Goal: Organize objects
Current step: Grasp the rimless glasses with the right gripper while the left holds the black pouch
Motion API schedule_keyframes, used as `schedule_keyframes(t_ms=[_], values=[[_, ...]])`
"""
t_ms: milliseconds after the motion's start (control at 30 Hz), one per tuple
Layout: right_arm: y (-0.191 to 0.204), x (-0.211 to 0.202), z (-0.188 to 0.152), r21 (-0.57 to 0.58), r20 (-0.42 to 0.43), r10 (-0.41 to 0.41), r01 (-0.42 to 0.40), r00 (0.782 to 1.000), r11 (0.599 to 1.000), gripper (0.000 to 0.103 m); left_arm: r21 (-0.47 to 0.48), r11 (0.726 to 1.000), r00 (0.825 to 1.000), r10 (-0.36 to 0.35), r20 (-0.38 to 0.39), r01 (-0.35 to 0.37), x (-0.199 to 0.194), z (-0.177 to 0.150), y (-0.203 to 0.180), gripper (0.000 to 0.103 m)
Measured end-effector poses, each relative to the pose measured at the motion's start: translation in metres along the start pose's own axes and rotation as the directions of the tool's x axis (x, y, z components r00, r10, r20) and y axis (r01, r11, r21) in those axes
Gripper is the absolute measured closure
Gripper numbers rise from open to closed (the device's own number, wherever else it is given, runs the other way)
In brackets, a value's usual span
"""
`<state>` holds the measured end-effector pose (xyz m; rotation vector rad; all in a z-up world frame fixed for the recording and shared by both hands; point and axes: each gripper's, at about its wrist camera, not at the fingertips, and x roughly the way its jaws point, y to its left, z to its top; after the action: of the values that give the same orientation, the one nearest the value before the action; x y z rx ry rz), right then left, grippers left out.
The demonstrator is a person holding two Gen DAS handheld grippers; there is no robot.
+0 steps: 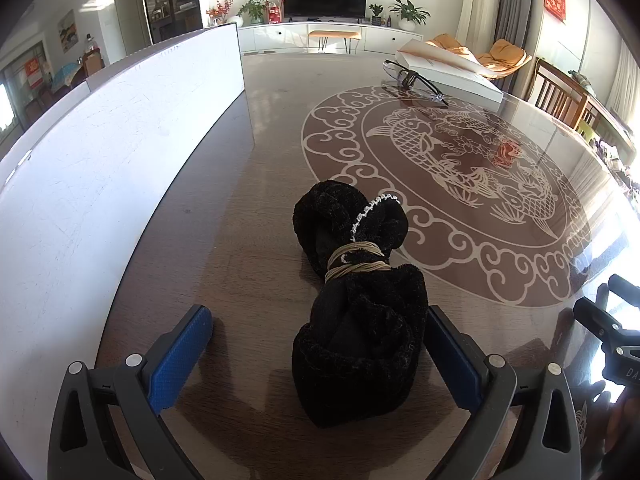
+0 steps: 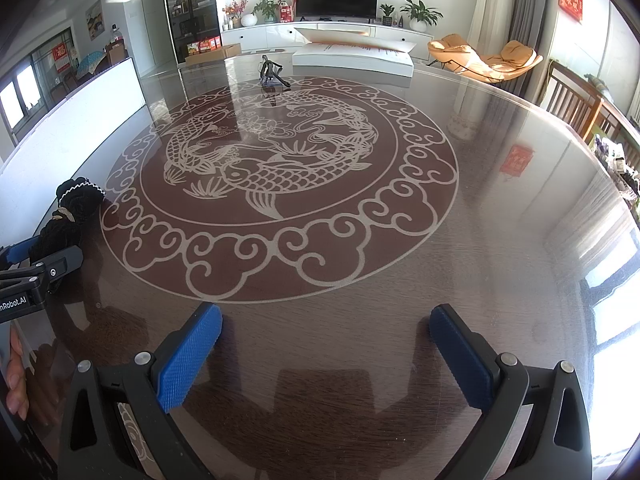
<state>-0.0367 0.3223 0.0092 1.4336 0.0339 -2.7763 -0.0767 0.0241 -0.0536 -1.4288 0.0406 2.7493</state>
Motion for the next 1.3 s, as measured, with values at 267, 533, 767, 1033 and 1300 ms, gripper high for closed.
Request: schedule_keyframes(t_ms=[267, 533, 767, 1033, 1300], values=[[0.000, 0.000, 0.000, 0.000, 0.000, 0.000, 0.000, 1.000, 1.000, 0.000, 0.000, 1.000, 1.000, 0.000, 0.000, 0.000, 0.000, 0.000, 0.000, 0.000], [0.010, 0.034, 0.050, -0.076, -0.072, 0.053, -0.059, 0.996, 0.995, 0.000, 0.000, 1.000, 1.000, -0.001, 0.001, 0.001, 0.001, 0.000, 0.000, 0.000], [0.032, 0.097, 0.134, -0.096, -0.020, 0.068, -0.070, 0.997, 0.993, 0.000, 0.000, 1.000, 1.000, -0.001, 0.001, 0.001, 0.000, -0.001, 0.000, 0.000], [0.061, 0.162, 0.224, -0.057, -0.004, 0.042, -0.042, 0.999, 0.997, 0.007, -0.001, 1.000, 1.000, 0.000, 0.000, 0.000, -0.002, -0.001, 0.001, 0.000], [0.081, 0.171, 0.252, -0.102, 0.009, 0.066, -0.065, 0.998, 0.993, 0.074, -0.001, 1.000, 1.000, -0.001, 0.000, 0.001, -0.002, -0.001, 0.001, 0.000]])
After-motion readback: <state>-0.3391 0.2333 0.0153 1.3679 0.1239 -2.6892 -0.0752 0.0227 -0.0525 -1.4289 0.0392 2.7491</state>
